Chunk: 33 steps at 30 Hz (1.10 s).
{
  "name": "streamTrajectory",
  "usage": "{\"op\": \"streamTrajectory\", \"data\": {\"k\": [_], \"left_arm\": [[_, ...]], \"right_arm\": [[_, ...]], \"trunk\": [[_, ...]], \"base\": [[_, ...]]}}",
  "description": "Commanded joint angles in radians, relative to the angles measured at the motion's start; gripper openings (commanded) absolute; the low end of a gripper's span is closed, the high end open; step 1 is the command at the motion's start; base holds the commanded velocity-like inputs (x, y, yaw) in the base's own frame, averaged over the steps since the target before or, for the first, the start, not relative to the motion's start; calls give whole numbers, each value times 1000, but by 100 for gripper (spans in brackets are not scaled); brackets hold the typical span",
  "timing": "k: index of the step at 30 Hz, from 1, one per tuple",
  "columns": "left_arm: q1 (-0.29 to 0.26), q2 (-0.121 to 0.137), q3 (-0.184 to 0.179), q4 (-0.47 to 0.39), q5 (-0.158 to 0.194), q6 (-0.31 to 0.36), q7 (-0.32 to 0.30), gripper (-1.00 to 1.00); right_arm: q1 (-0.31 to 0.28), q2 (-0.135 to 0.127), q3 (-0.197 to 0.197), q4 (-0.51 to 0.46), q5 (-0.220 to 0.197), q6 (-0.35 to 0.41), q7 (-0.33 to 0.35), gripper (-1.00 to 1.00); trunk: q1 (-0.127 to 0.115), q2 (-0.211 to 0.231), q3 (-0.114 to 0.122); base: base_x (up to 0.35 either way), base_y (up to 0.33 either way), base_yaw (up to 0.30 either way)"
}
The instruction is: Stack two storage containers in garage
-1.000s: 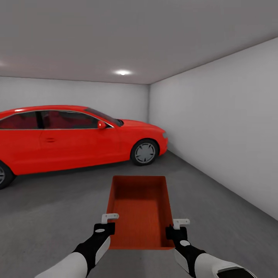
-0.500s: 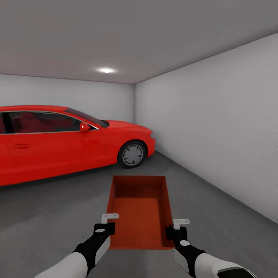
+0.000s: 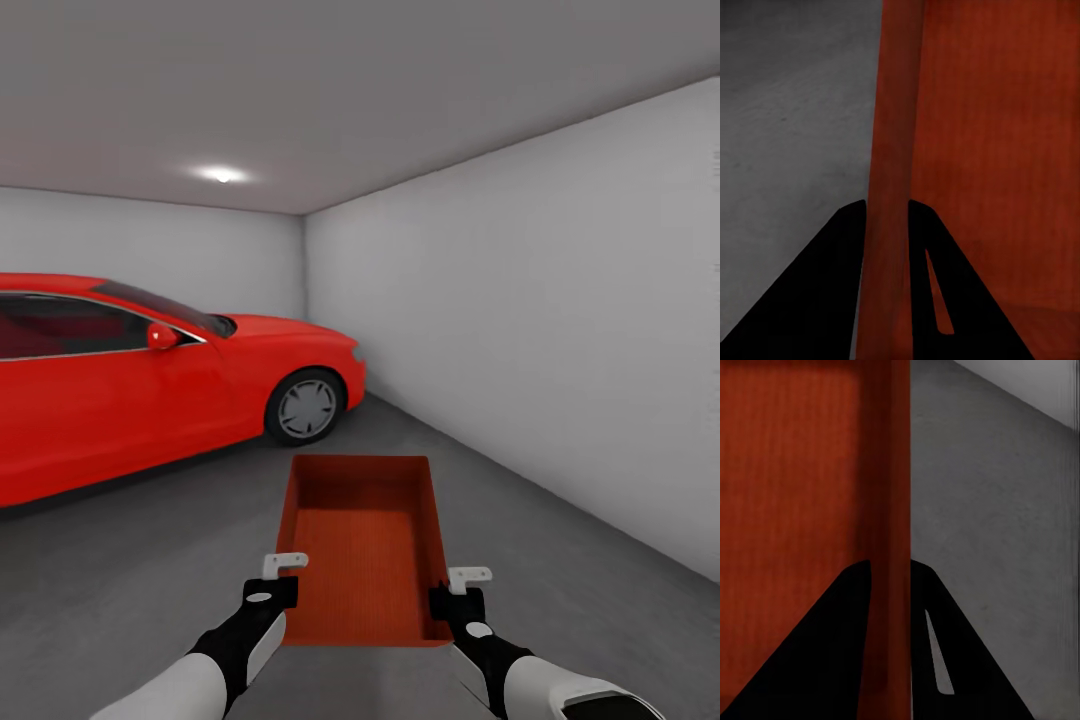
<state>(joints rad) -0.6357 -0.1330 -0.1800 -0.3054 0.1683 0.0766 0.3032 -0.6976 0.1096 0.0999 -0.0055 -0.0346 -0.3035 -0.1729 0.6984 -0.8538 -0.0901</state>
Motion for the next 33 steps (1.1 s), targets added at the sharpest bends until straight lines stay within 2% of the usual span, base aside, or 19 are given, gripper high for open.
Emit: {"op": "streamTrajectory", "data": {"k": [1, 15, 33], "left_arm": [[-1, 1, 78, -6, -12, -29, 14, -100], [-1, 1, 78, -6, -12, -29, 14, -100], [-1, 1, 78, -6, -12, -29, 14, -100]], "right_arm": [[0, 1, -57, 1, 13, 1, 7, -100], [0, 1, -57, 1, 13, 1, 7, -100], [0, 1, -57, 1, 13, 2, 7, -100]], "trunk": [[1, -1, -2], [1, -1, -2], [1, -1, -2]], "base": [[305, 205, -286], [305, 205, -274], [305, 205, -18]]}}
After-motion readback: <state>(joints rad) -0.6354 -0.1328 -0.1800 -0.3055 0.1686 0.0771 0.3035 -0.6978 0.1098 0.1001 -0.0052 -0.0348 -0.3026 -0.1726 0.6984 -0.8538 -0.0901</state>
